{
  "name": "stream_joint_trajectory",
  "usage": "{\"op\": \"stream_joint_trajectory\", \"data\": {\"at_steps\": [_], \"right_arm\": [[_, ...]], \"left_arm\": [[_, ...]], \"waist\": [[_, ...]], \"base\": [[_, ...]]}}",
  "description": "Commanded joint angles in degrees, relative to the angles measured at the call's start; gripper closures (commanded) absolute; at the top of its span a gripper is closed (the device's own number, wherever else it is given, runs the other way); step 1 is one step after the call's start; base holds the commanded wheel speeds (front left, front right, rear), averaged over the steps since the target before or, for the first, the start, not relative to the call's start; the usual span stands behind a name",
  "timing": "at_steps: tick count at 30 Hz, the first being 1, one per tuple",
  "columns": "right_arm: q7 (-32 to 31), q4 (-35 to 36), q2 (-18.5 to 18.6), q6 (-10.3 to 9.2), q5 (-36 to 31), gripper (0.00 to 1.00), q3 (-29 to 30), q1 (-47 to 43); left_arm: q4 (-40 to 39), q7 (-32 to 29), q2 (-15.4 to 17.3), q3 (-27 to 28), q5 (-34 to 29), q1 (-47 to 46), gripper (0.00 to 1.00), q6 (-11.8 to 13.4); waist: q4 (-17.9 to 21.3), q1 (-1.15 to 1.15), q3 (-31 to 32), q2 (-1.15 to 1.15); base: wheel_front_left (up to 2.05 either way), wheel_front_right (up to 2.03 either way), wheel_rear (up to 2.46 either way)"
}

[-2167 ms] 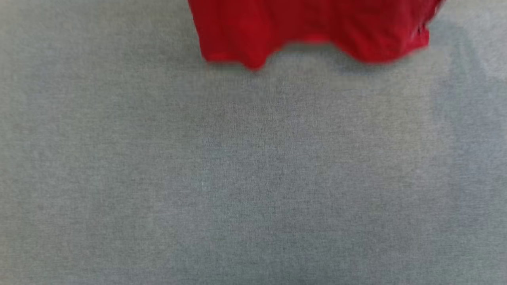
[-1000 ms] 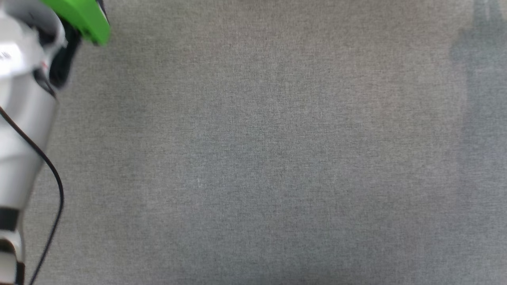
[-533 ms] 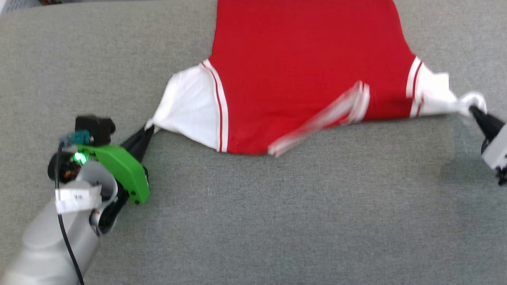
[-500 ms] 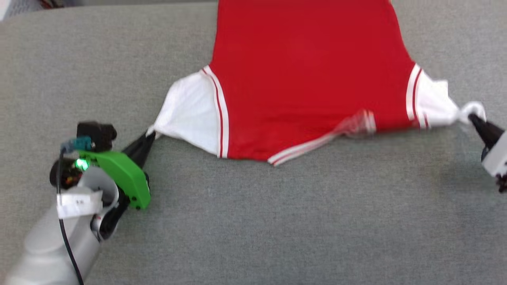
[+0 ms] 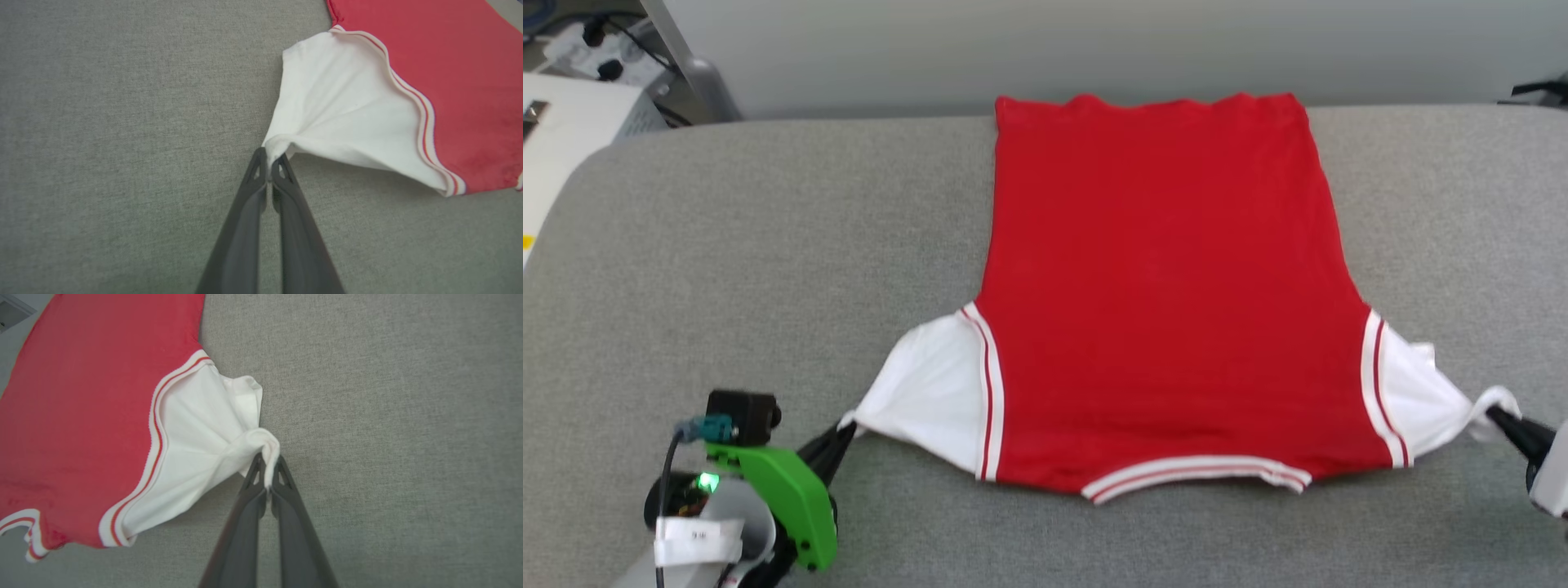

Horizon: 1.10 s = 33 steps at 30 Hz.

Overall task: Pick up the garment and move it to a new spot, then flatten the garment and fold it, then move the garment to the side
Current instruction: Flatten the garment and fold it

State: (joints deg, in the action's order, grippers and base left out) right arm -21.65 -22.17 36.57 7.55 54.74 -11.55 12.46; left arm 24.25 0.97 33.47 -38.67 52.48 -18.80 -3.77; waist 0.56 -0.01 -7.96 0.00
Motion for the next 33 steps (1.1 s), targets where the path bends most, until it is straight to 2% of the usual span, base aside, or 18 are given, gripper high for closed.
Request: {"op": "stream_joint_trajectory", "data": {"at_steps": [1, 11, 18, 19, 21, 25, 33], "right_arm": [[-1.0, 0.6, 0.7, -0.06, 0.5, 1.00, 0.6, -2.3], [-9.3, 6.7, 1.0, -0.06, 1.2, 1.00, 4.5, -14.5], [-12.9, 9.9, -1.1, -0.06, -0.7, 1.00, 8.7, -16.5], [-14.0, 10.3, -1.4, -0.06, -0.8, 0.83, 9.8, -16.4], [-16.9, 11.0, -1.7, -0.06, -1.4, 0.00, 11.7, -16.1], [-23.3, 14.8, -2.3, -0.06, -3.0, 0.00, 16.0, -13.4], [-36.7, 20.5, -9.3, -0.06, -6.8, 0.00, 22.6, 3.6]], "left_arm": [[-0.6, -0.6, 1.5, 0.1, 0.6, 2.4, 1.00, 0.8], [-11.2, -7.1, 6.2, -1.7, 4.7, 13.0, 1.00, 3.5], [-18.3, -9.4, 7.4, -1.5, 5.2, 13.1, 1.00, 5.9], [-19.6, -10.3, 7.4, -1.5, 5.6, 12.9, 1.00, 6.1], [-22.0, -12.4, 7.5, -2.0, 6.0, 12.4, 1.00, 6.8], [-27.7, -15.8, 8.8, -2.9, 4.6, 11.0, 1.00, 8.8], [-42.1, -19.2, 12.1, -2.1, 2.1, 9.6, 1.00, 14.0]], "waist": [[-0.2, 0.01, 3.3, 0.00], [-0.2, 0.01, 5.9, 0.00], [-0.8, 0.01, 4.5, 0.00], [-1.0, 0.01, 4.0, 0.00], [-1.2, 0.01, 3.0, 0.00], [-2.0, 0.01, 0.2, 0.00], [-5.0, 0.01, -9.1, 0.00]], "base": [[0.00, 0.00, 0.00], [0.00, 0.00, 0.00], [0.00, 0.00, 0.00], [0.00, 0.00, 0.00], [0.00, 0.00, 0.00], [0.00, 0.00, 0.00], [0.00, 0.00, 0.00]]}}
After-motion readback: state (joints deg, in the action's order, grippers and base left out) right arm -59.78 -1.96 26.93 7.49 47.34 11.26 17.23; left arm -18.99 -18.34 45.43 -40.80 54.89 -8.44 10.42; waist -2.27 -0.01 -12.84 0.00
